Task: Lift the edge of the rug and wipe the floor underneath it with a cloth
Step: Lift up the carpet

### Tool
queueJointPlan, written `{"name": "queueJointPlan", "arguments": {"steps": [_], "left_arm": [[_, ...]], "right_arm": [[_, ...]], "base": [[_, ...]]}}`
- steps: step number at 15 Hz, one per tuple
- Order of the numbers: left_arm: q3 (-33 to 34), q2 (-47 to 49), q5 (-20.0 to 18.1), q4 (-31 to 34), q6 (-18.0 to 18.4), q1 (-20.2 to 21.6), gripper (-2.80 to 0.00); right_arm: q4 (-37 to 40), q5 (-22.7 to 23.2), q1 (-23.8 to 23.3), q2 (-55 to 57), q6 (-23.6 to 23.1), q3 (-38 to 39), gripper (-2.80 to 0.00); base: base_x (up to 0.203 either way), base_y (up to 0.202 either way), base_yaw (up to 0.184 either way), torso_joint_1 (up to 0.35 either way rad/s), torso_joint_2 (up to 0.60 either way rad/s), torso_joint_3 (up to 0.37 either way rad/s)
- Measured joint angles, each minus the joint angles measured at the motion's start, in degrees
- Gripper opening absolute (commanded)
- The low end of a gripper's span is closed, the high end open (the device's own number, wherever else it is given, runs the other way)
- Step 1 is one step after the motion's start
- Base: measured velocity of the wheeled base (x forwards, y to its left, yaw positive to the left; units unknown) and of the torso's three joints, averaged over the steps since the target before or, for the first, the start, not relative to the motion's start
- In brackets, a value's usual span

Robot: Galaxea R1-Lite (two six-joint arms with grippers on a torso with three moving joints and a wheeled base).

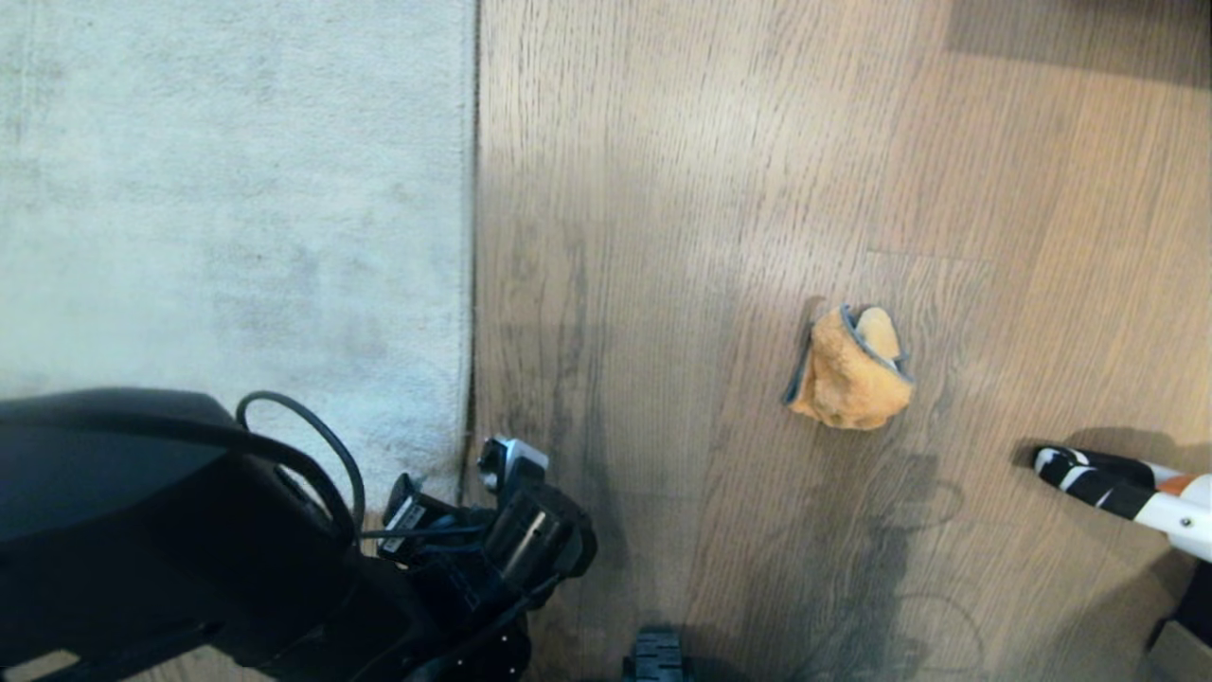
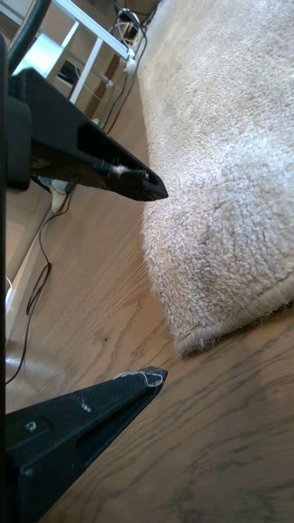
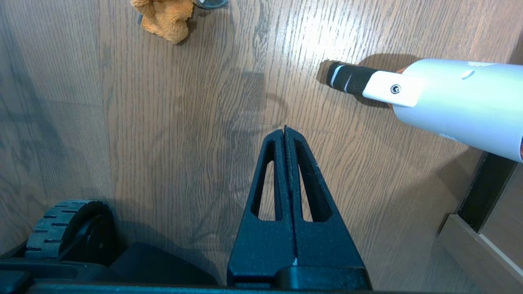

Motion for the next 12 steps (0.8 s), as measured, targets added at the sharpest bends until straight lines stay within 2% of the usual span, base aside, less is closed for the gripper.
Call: {"name": "queueJointPlan", "arguments": {"steps": [4,12], "left_arm": [[-0.8,3.9,0.8,-5.3,0.7,1.0,0.0],[-4.2,9.7,1.4,-5.9,1.3,4.4,0.0]], "right_arm": [[0.0,0.0,0.0,0.0,0.0,0.0,-2.8],[0.0,0.0,0.0,0.0,0.0,0.0,-2.8]], "base": [[0.0,0.0,0.0,0.0,0.0,0.0],[0.0,0.0,0.0,0.0,0.0,0.0]]}}
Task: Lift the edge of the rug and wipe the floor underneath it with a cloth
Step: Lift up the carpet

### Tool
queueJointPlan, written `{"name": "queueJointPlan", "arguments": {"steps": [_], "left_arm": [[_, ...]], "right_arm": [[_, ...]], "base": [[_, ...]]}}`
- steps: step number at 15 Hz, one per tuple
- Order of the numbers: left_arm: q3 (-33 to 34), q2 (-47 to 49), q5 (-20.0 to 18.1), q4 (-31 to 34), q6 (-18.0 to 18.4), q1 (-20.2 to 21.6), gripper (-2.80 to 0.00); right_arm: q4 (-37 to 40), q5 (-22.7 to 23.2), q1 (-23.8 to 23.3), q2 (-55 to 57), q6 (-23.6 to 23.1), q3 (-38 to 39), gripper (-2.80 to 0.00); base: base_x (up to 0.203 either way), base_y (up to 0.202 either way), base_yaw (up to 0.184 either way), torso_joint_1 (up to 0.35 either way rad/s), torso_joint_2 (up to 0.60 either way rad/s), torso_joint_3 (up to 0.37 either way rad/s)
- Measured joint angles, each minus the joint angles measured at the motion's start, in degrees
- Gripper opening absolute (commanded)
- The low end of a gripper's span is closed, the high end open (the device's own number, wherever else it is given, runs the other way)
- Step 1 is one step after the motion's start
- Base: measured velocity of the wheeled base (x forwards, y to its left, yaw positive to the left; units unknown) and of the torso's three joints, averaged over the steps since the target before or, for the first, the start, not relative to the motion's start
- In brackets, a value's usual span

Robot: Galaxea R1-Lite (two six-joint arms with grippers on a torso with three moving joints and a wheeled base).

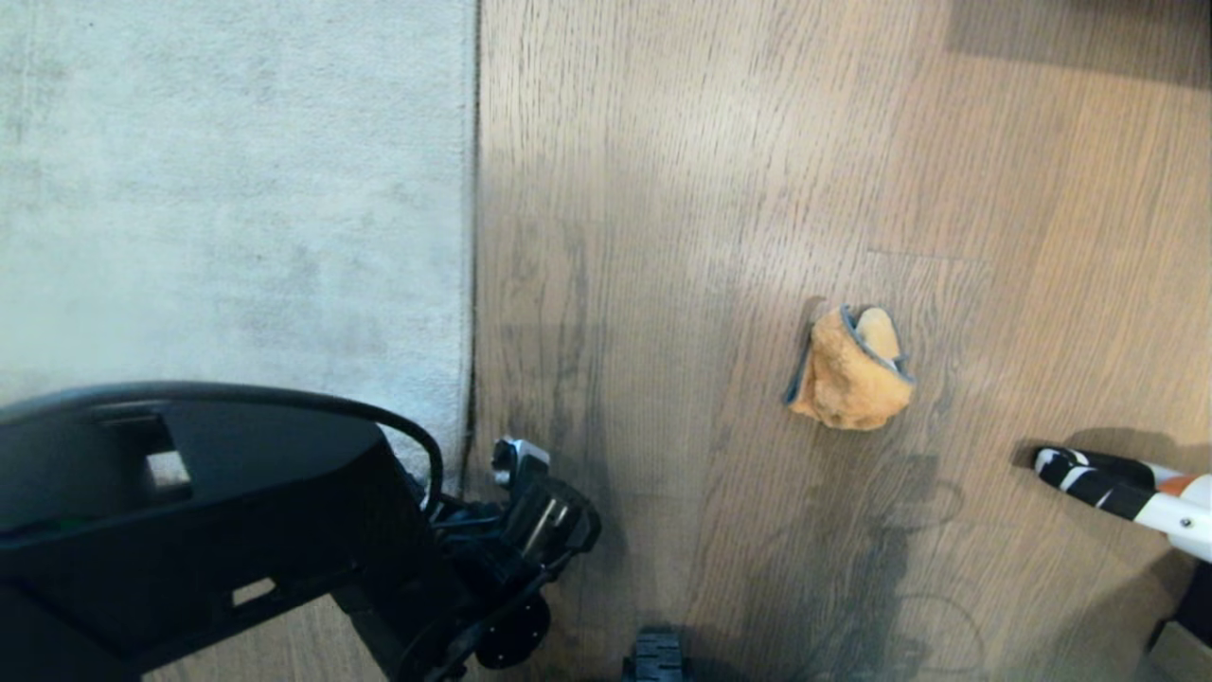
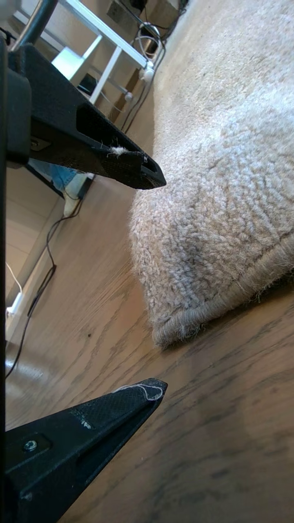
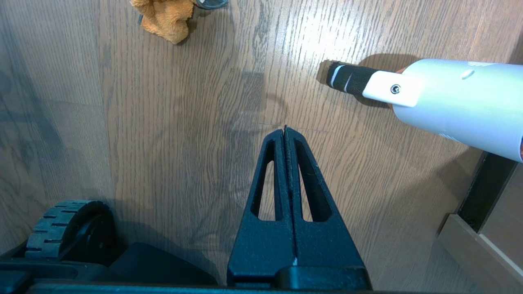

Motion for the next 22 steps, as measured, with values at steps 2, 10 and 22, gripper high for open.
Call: {"name": "queueJointPlan", "arguments": {"steps": [2,10,22], "left_arm": [[-0.2,0.6,0.1,0.0,0.7,0.8,0.0],[-0.2,1.2,0.7,0.0,1.3,3.5,0.0],[0.4,0.4,0.8,0.0,1.4,6.0,0.0]], "right_arm": [[0.0,0.0,0.0,0.0,0.0,0.0,-2.8],[0.0,0.0,0.0,0.0,0.0,0.0,-2.8],[0.0,0.0,0.0,0.0,0.0,0.0,-2.8]], "base": [[0.0,0.0,0.0,0.0,0.0,0.0],[0.0,0.0,0.0,0.0,0.0,0.0],[0.0,0.0,0.0,0.0,0.0,0.0]]}}
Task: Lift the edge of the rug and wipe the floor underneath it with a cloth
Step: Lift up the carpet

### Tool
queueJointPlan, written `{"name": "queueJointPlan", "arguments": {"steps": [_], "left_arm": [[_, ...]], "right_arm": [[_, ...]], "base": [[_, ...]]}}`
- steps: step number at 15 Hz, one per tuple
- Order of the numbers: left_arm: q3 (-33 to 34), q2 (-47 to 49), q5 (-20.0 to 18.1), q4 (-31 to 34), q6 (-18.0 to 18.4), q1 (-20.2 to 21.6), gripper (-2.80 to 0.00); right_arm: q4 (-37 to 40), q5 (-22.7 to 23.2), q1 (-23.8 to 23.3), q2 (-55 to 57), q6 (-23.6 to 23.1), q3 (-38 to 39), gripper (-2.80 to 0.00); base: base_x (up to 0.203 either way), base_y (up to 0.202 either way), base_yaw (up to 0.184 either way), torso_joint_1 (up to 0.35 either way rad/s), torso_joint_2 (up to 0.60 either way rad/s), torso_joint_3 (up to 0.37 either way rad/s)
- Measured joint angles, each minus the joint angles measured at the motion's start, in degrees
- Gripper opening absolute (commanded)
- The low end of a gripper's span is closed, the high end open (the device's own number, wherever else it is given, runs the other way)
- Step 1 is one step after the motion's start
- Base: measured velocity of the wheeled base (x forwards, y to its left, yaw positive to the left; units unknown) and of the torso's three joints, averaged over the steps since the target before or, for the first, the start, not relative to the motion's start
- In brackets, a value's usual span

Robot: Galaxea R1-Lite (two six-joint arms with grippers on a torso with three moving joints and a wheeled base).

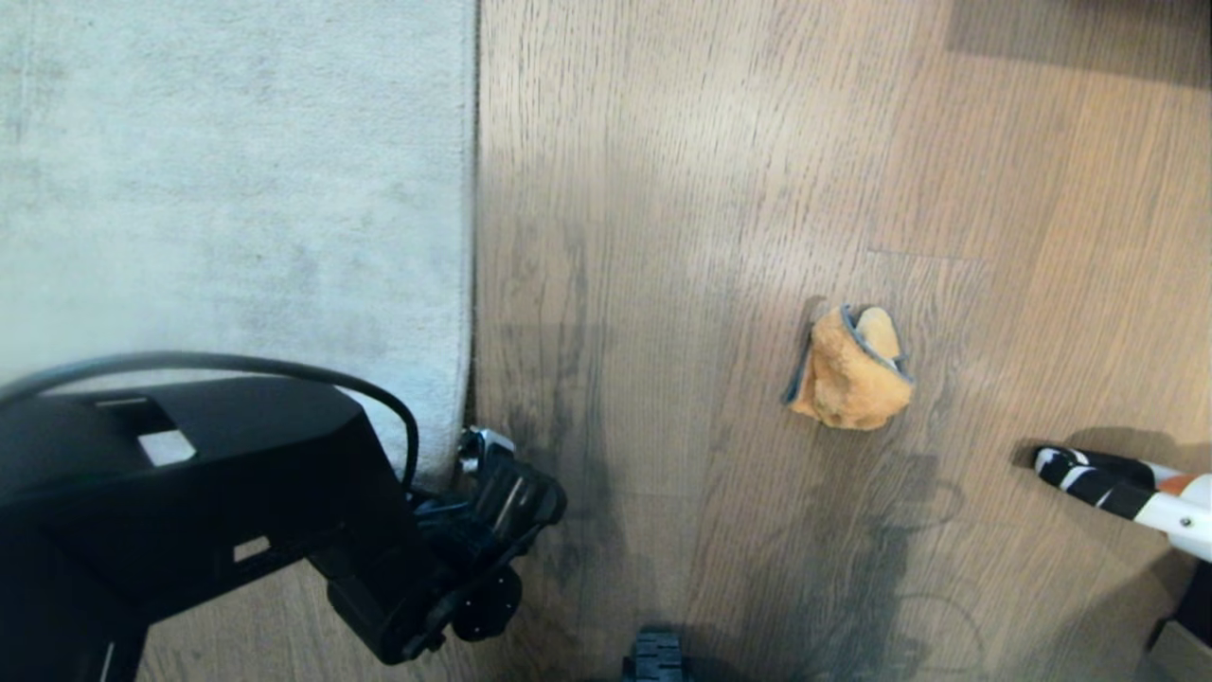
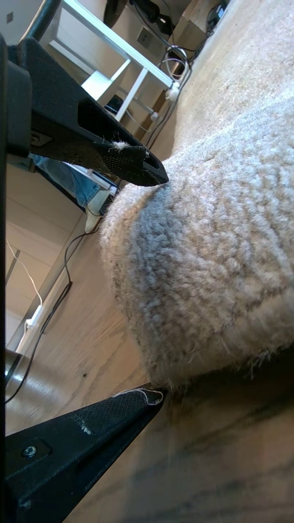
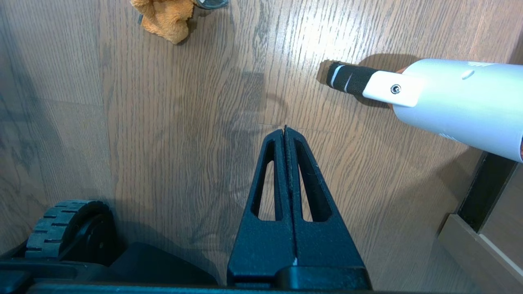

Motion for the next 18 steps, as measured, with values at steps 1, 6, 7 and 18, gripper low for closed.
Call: {"name": "queueJointPlan", "arguments": {"steps": [1,6,7,18], "left_arm": [[0.2,-0.3,0.0,0.0,0.0,0.2,0.0],[2.4,-2.4,0.0,0.0,0.5,1.7,0.0],[2.8,-2.9,0.0,0.0,0.7,2.0,0.0],[6.0,-7.7,0.0,0.1,1.1,5.2,0.0]], "right_arm": [[0.0,0.0,0.0,0.0,0.0,0.0,-2.8],[0.0,0.0,0.0,0.0,0.0,0.0,-2.8],[0.0,0.0,0.0,0.0,0.0,0.0,-2.8],[0.0,0.0,0.0,0.0,0.0,0.0,-2.8]], "base": [[0.0,0.0,0.0,0.0,0.0,0.0],[0.0,0.0,0.0,0.0,0.0,0.0],[0.0,0.0,0.0,0.0,0.0,0.0],[0.0,0.0,0.0,0.0,0.0,0.0]]}}
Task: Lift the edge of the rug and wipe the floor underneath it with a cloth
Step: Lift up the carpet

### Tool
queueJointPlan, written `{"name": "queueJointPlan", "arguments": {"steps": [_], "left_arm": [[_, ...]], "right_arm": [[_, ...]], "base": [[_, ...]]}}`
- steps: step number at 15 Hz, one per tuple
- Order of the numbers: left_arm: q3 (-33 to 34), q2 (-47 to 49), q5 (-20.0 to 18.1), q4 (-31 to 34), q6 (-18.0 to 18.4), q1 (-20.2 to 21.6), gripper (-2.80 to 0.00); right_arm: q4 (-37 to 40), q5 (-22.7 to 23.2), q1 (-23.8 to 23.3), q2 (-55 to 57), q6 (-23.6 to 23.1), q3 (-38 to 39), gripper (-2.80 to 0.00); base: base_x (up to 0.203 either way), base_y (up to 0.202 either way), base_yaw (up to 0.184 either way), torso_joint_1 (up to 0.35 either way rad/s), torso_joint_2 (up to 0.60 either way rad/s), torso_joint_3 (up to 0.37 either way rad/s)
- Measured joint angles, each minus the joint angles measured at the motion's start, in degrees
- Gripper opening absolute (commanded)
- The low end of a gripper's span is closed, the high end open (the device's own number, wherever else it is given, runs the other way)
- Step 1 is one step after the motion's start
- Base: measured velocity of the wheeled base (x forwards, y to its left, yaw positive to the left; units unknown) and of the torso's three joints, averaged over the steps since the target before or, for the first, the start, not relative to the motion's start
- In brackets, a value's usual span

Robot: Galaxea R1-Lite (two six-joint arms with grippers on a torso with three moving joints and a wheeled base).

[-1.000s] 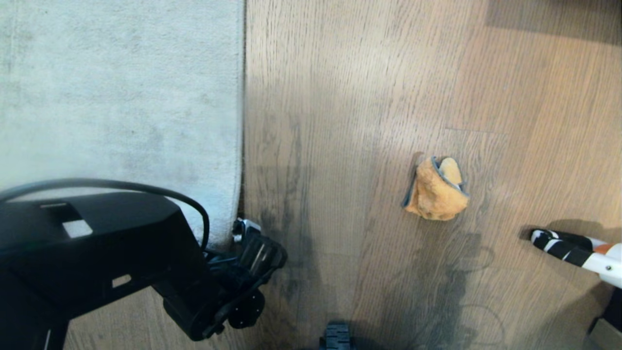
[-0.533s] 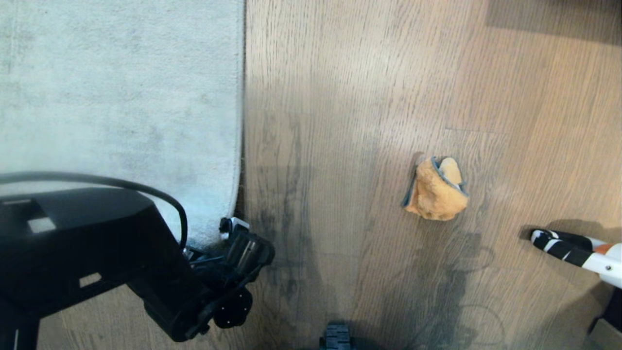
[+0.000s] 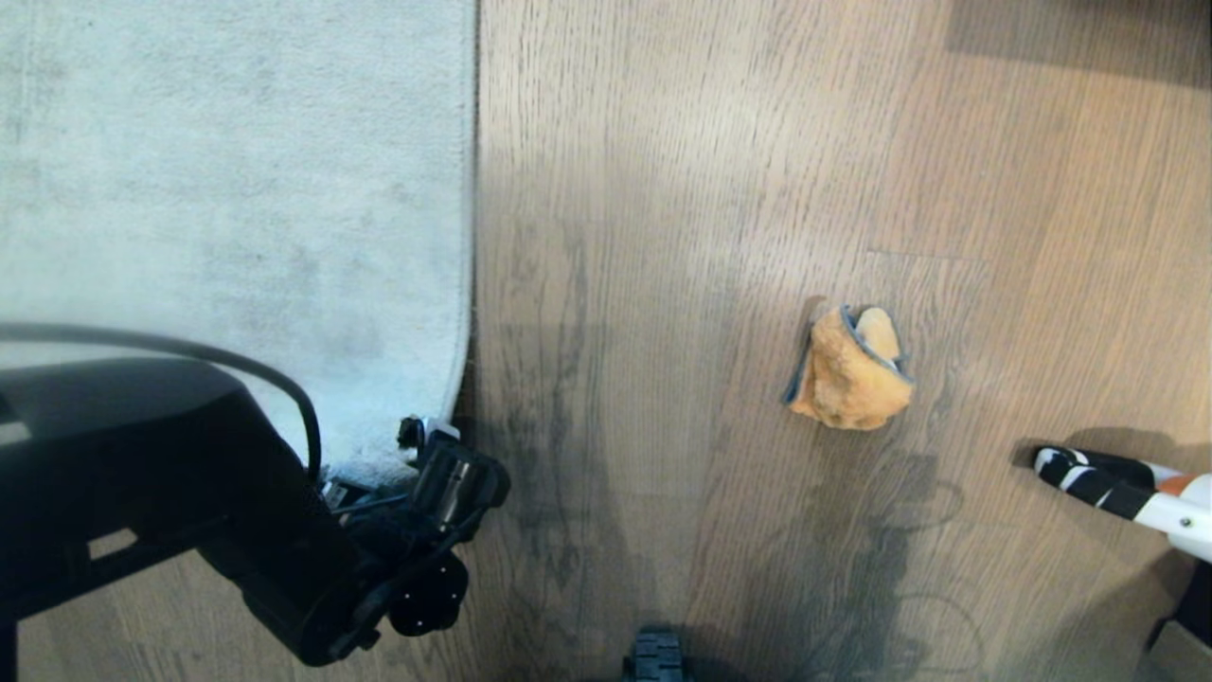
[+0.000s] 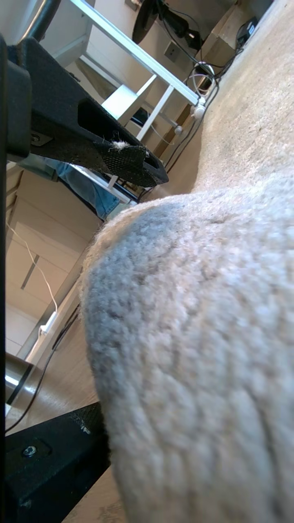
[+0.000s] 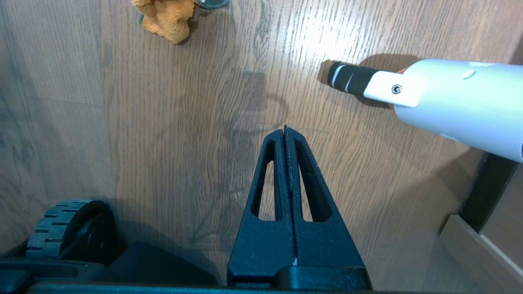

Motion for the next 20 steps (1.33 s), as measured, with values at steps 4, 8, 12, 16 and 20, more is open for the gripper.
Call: {"name": "queueJointPlan", "arguments": {"steps": [4,8,12,16,20], "left_arm": [[-0.3,-0.3,0.0,-0.4,0.1,-0.6,0.0],[-1.2,0.1,-0.1,-0.9,0.0,-2.8,0.0],[-4.1,1.1,-0.1,-2.0,0.6,-3.5,0.0],[-4.9,1.4,-0.1,-2.2,0.8,-2.4,0.0],[-4.9,1.0,-0.1,-2.2,0.9,-1.0,0.0]], "right_arm": [[0.0,0.0,0.0,0.0,0.0,0.0,-2.8],[0.0,0.0,0.0,0.0,0.0,0.0,-2.8],[0.0,0.0,0.0,0.0,0.0,0.0,-2.8],[0.0,0.0,0.0,0.0,0.0,0.0,-2.8],[0.0,0.0,0.0,0.0,0.0,0.0,-2.8]], "base": [[0.0,0.0,0.0,0.0,0.0,0.0],[0.0,0.0,0.0,0.0,0.0,0.0],[0.0,0.0,0.0,0.0,0.0,0.0],[0.0,0.0,0.0,0.0,0.0,0.0],[0.0,0.0,0.0,0.0,0.0,0.0]]}}
